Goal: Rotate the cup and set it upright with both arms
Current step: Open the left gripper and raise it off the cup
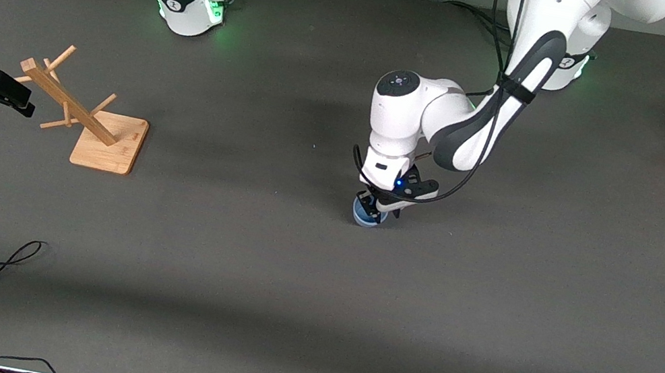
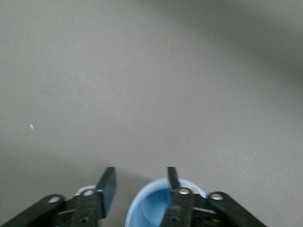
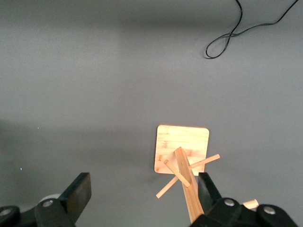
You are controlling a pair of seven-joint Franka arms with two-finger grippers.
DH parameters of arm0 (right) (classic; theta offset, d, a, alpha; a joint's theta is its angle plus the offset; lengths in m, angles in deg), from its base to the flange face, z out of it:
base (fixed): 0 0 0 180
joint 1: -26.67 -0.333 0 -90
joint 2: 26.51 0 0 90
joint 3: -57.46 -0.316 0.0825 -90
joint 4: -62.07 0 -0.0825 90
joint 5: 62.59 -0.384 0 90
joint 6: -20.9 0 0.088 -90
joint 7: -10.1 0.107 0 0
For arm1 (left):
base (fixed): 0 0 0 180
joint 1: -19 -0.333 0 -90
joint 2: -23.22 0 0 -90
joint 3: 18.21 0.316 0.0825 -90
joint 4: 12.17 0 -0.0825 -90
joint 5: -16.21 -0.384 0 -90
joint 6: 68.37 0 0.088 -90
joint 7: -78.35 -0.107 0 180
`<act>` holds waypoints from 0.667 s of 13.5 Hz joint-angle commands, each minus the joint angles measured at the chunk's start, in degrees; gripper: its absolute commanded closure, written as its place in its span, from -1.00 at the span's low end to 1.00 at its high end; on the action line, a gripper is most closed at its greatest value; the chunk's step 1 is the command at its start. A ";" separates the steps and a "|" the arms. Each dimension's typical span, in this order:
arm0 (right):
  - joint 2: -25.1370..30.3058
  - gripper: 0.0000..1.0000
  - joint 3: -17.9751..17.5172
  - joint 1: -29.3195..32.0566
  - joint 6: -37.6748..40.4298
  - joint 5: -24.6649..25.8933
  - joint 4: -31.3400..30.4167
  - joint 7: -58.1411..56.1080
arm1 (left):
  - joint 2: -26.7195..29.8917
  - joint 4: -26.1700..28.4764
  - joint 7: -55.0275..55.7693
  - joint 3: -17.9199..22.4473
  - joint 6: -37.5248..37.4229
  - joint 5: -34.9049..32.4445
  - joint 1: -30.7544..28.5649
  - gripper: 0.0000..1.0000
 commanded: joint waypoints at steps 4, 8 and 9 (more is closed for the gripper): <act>1.06 -1.00 0.11 -0.14 0.34 -0.62 -0.33 -1.38 | 5.84 -10.43 -22.67 -0.58 -18.17 17.65 -2.67 -1.00; 1.06 -1.00 0.11 -0.14 0.34 -0.62 -0.24 -1.38 | 11.99 -13.89 -49.58 -0.58 -29.01 28.83 -15.49 -1.00; 1.06 -1.00 0.11 -0.14 0.34 -0.62 -0.24 -1.38 | 13.31 -13.88 -54.07 -0.58 -31.11 30.33 -18.48 -1.00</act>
